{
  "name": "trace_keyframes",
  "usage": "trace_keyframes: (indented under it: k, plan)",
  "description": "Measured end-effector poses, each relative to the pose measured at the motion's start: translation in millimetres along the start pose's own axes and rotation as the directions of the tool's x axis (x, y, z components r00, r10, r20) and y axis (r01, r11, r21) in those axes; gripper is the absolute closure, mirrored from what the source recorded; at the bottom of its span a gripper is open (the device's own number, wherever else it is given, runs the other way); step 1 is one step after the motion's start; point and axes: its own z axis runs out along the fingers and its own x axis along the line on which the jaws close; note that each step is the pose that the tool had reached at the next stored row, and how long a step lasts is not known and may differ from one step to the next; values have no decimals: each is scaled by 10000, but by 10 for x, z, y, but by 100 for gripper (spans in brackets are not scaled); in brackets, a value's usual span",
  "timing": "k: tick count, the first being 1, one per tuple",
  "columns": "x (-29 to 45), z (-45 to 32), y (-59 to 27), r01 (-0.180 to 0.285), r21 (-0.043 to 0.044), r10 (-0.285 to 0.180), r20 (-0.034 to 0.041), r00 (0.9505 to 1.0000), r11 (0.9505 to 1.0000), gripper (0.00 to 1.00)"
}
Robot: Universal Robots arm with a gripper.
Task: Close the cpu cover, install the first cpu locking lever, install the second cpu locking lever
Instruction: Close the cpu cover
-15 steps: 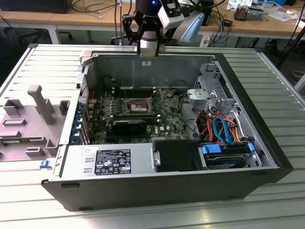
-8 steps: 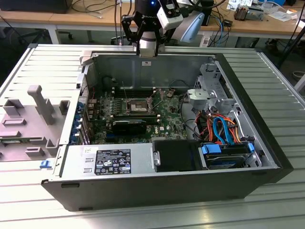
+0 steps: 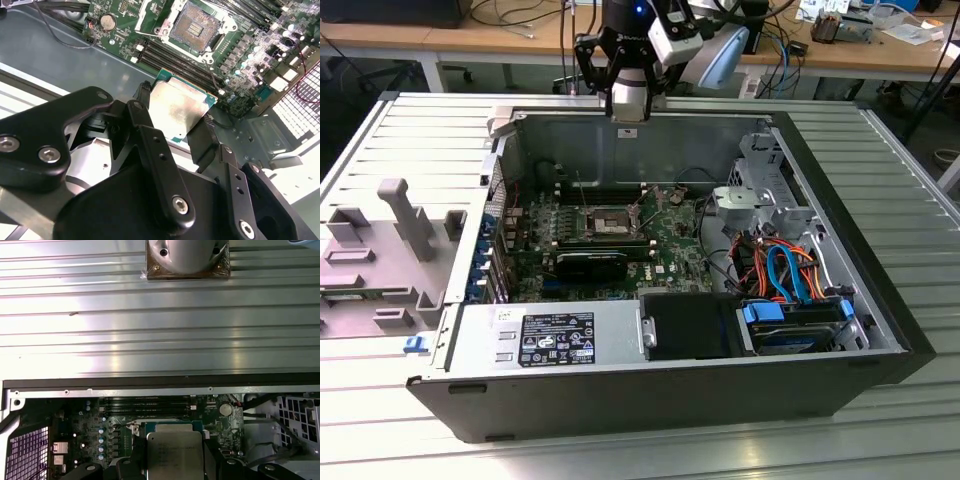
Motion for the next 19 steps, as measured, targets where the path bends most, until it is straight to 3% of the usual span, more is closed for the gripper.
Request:
trace_keyframes:
  k: [19]
  plan:
    - [52,69,-8,1,0,-1,0,10000,10000,45]
